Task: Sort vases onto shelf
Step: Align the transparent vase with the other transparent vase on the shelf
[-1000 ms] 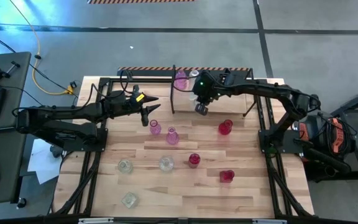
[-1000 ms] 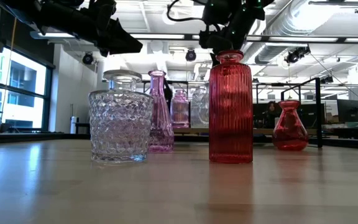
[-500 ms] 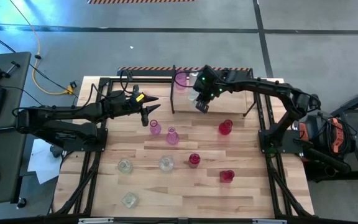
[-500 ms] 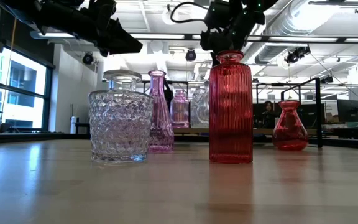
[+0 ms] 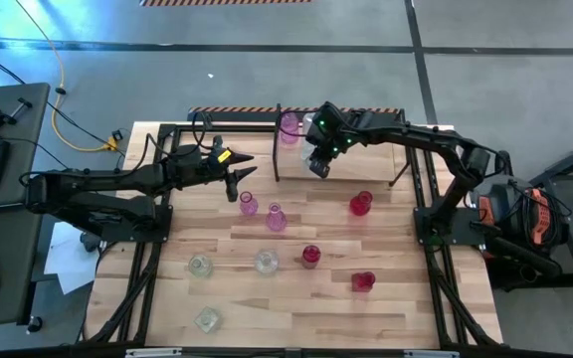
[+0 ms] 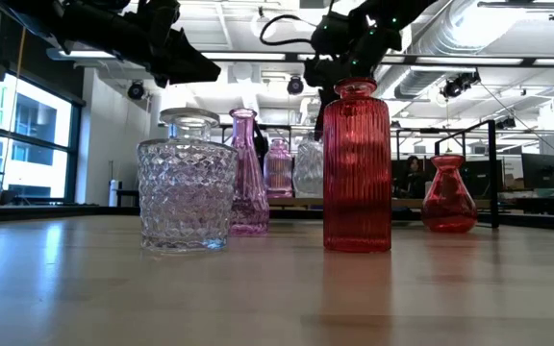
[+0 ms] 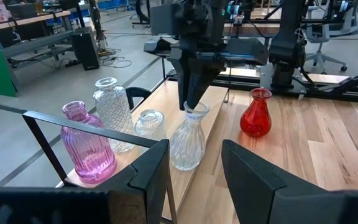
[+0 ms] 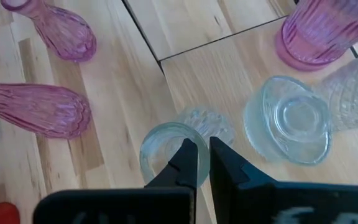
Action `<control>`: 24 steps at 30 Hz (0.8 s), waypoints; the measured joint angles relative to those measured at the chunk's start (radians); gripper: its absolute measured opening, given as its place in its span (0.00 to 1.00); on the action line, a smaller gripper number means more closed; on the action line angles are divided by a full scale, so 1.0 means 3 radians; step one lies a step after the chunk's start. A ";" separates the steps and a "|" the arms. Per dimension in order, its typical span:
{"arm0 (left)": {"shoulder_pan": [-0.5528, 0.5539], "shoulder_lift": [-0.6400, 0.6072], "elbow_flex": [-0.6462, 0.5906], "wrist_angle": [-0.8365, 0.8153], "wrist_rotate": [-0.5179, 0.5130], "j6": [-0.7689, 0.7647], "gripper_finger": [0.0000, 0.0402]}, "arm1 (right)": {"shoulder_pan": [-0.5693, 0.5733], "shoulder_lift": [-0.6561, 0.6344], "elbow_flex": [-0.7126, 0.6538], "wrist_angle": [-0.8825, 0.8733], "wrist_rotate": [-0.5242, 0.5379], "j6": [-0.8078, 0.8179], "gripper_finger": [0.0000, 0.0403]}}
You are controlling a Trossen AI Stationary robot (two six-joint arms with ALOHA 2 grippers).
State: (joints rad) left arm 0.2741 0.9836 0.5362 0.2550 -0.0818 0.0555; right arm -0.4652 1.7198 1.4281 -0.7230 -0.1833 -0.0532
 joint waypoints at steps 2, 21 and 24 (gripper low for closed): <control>-0.0001 0.0001 0.0000 0.0000 0.0000 0.0000 0.35 | -0.0001 0.0000 0.0000 -0.0007 0.0000 0.0000 0.00; 0.0000 0.0000 0.0000 0.0000 0.0000 0.0003 0.35 | -0.0086 0.0016 0.0130 -0.0285 0.0033 -0.0021 0.00; -0.0001 0.0000 0.0000 0.0000 0.0000 0.0002 0.35 | -0.0086 0.0016 0.0130 -0.0273 0.0032 -0.0025 0.00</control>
State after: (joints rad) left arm 0.2738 0.9836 0.5362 0.2550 -0.0818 0.0560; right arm -0.4911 1.7245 1.4670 -0.8050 -0.1738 -0.0608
